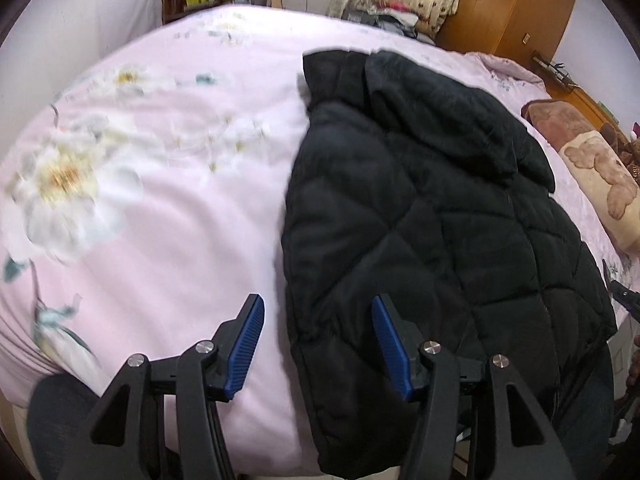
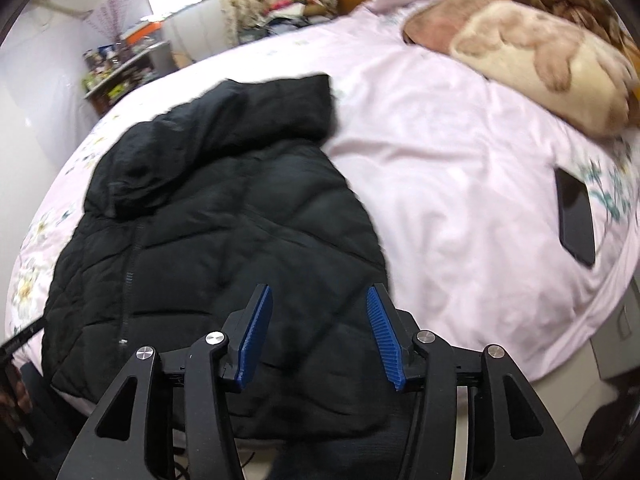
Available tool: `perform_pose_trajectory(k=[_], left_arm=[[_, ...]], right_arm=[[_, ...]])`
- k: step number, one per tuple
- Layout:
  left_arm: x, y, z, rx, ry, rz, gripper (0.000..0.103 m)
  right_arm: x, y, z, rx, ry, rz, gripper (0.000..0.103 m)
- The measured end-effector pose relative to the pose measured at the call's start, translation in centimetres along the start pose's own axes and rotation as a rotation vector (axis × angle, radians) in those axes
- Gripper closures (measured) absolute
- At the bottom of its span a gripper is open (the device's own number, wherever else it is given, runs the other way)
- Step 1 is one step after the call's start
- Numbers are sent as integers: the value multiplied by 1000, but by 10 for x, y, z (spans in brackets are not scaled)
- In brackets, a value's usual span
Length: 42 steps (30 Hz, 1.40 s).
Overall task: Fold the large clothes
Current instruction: 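Grasp the jacket hem with both tools, then lift the hem with both tools and fold it up toward the hood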
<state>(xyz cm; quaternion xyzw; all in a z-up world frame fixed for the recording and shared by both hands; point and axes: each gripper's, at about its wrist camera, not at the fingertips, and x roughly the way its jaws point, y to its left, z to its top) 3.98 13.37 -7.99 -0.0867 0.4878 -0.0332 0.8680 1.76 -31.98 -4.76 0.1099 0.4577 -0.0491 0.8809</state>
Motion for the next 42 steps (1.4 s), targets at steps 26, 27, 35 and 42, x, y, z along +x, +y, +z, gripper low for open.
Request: perform_pose_trajectory(k=[26,27,35,42], left_arm=[[-37,-18,14,-27,-40,-178,87],[-48,-17,19,-29,-70,-191,88],[-108,-1,25,-59,-175,-258,89],[-109,10,18,-92,-154,-285,89]], right_arm=[[4,-11,10,122,118,260,89],[-5,-8,15,120,96,275,89],[-55,-2,16,114,29,353,90],[-65,-21,4,192,35,400,90]])
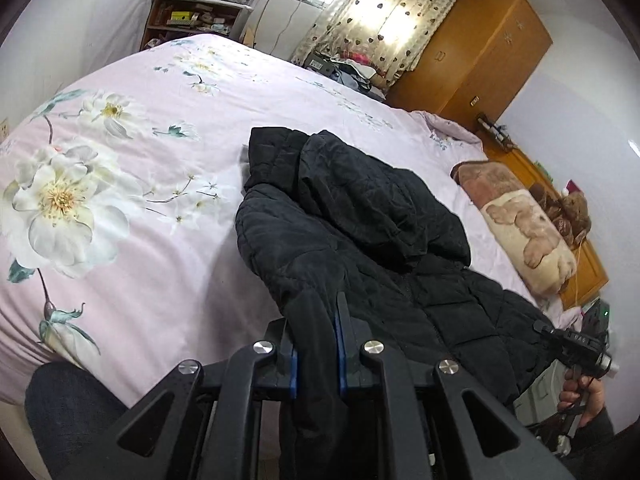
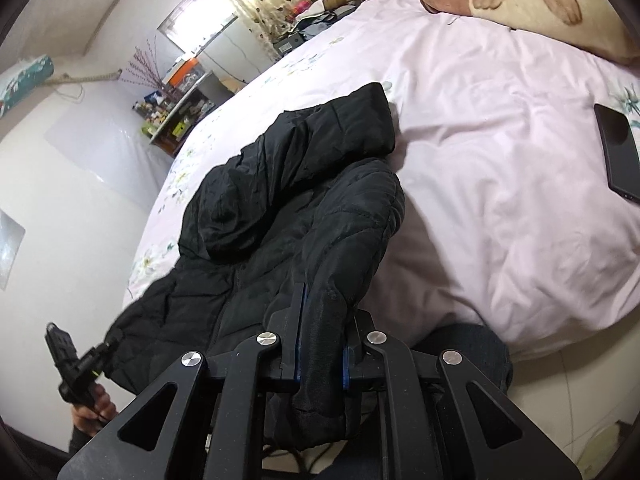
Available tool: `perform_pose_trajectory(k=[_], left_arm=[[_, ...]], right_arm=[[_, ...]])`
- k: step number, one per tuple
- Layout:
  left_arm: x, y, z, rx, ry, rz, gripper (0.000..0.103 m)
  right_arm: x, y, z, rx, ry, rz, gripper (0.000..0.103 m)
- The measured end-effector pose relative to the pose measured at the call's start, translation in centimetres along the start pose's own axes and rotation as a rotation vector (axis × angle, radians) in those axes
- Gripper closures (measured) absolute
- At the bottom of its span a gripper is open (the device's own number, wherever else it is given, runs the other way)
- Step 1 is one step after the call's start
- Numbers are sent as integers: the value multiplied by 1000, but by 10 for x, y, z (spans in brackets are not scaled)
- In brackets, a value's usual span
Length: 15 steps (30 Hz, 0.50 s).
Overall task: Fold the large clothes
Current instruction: 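Lift the hem with both tools and fold it up toward the hood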
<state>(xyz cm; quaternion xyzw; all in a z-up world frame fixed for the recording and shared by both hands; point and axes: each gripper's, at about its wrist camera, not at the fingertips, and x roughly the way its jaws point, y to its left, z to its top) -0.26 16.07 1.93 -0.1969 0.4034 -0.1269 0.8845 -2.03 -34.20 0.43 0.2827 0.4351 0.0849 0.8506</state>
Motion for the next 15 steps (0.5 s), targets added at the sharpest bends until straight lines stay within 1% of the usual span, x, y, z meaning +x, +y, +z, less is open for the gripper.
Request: perform_pose_trajectory(k=[5,8,9,15], left_arm=[[2,-9,32,8,-57,-30,89],[4,-16,56,9,-95,-49,89],[6,-16,64,5,-106,-55,89],[25,-17,115,-36,-159,-75,89]], right_arm=[[2,15,29,6,-49,53,90],[2,23,54,6,-93,79,90],[0,25,58,6,-105,84,90],[11,38,109,6,-169,98,90]])
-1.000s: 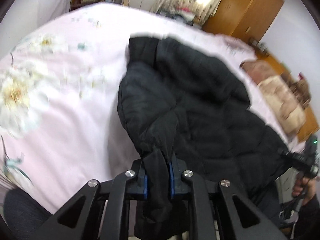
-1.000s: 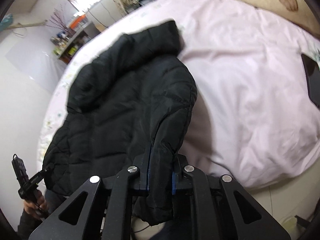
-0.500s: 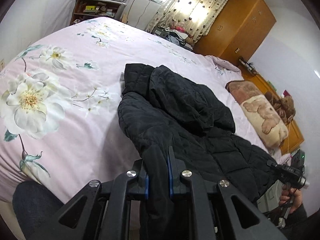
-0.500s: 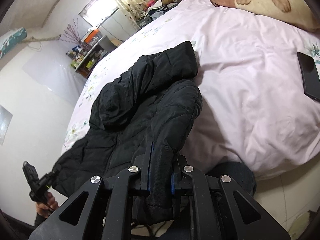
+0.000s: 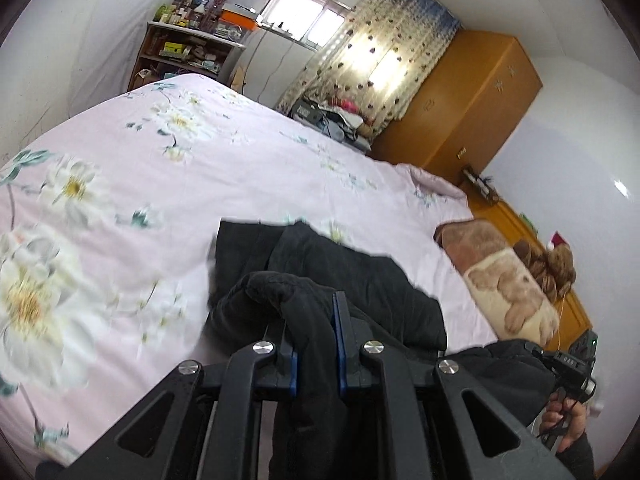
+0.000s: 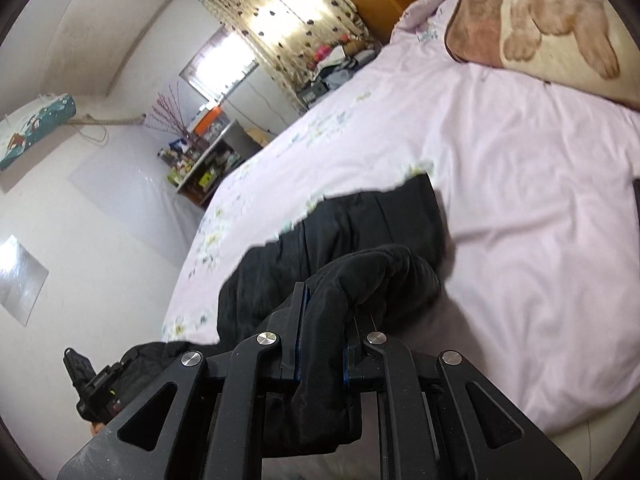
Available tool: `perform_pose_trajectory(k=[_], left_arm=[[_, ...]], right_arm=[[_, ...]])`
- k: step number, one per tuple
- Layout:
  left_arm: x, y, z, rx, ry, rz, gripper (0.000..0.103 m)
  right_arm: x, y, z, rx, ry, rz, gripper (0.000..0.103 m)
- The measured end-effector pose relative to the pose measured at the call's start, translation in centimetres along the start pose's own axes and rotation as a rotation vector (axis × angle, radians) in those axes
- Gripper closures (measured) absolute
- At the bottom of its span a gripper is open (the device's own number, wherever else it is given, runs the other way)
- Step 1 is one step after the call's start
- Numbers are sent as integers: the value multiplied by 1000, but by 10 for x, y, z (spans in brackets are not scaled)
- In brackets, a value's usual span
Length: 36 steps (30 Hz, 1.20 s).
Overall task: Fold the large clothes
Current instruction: 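Lift the hem with both tools and fold it up toward the hood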
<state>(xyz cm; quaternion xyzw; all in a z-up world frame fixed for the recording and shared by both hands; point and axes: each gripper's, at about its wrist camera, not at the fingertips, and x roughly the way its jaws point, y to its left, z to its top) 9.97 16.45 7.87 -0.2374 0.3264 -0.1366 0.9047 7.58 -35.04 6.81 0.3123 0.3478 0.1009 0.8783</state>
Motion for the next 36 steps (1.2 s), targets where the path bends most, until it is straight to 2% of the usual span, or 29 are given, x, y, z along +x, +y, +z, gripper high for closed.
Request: perform_pose_trajectory(k=[5,12,19,22,26,29,30,31,33,36], left_arm=[[39,6,39,-46,-14,6,89],[128,29,78,-103,44,76,89],[223,62,77,-129,179,177,88],[247,72,71,-143,215,191,84],[249,71,77,-164,240,161,81],[238,71,87,-173,239,104,70],[233,71,90,-183,232,79,63],[227,71,93,-193,221,59,54],[218,69,99,-217,196,24,43],[210,66,103,-222,176,1,39]], right_arm=[[31,9,44,4,-14,-7,90],[118,7,101,-2,46,-83,90],[212,-30,119,41,180,-191,87],[243,-50,119,107,213,-205,84],[247,-60,121,156,221,-176,77],[229,-54,131,148,193,-95,59],[223,-52,134,146,180,-68,47],[214,-49,138,142,157,-35,40],[200,-45,142,121,114,-20,37],[187,-39,147,80,54,-16,36]])
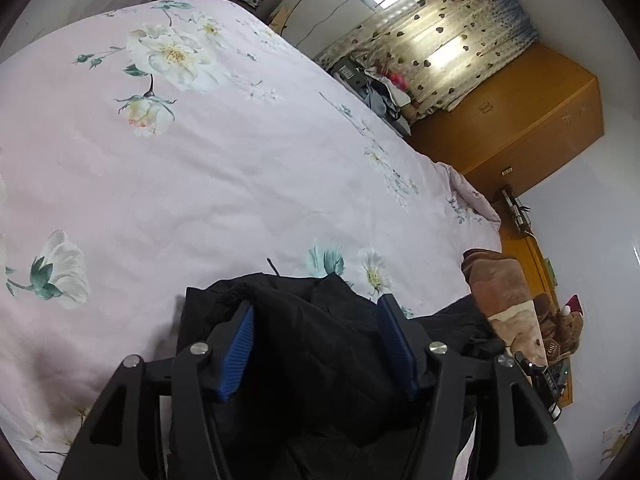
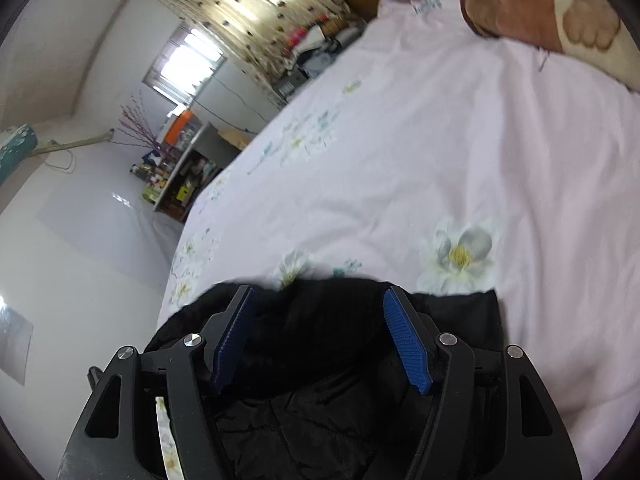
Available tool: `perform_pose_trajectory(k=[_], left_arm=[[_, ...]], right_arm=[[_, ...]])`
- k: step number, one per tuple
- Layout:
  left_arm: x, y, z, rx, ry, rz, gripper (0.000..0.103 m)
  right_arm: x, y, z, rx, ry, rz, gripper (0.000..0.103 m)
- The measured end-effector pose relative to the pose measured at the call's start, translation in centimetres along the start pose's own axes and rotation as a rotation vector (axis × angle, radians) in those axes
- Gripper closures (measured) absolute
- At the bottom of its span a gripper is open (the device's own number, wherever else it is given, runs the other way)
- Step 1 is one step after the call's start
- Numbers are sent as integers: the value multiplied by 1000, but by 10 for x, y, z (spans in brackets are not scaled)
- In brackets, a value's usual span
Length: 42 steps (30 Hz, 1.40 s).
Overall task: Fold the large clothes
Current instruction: 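Lift the hem with both tools and fold it up toward the hood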
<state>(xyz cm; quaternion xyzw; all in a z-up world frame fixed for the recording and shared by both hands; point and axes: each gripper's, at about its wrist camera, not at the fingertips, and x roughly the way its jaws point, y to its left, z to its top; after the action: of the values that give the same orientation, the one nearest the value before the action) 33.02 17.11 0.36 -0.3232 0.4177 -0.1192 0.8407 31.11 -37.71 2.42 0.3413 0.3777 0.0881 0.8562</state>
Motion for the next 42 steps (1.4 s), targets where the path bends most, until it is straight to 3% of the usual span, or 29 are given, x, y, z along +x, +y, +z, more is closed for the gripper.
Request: perform_pose_trajectory(k=[7,9,14,17,21,24,26,27,28,30,34,38,42], left_arm=[[-10,0,5,26,-87,42,19],[-2,2,6,50,-65,87,19],[46,9,4,135,81,170,19],[68,10,6,167,118,191,19],[80,0,11,214,126,170,19],[83,-6,15,231,117,164,20],[83,-11,16,250,92,153,27],[83,-13,15,271,75,168,43],[84,-15,15,288,68,185,56],[86,-19,16,301,47,211,70],[87,-25,21,308,-45,256,73],[131,-16,10,352,-14,382,73],[145,-2,0,351,-25,401,70]], right_arm=[[18,-4,-16,-123,58,-100,35],[31,-10,-20,-146,94,-115,35],[49,-28,-19,-149,114,-139,35],[59,-36,-11,-138,137,-104,35],[81,-44,-4,-134,236,-44,35],[89,-49,2,-129,262,-11,34],[88,-48,5,-120,264,21,34],[85,-44,5,-139,251,33,36],[83,-40,3,-164,237,28,56],[79,-26,2,-219,206,-16,85],[67,-7,6,-267,85,-120,89],[106,-15,-9,-290,131,-279,89],[134,-33,-28,-293,155,-345,88]])
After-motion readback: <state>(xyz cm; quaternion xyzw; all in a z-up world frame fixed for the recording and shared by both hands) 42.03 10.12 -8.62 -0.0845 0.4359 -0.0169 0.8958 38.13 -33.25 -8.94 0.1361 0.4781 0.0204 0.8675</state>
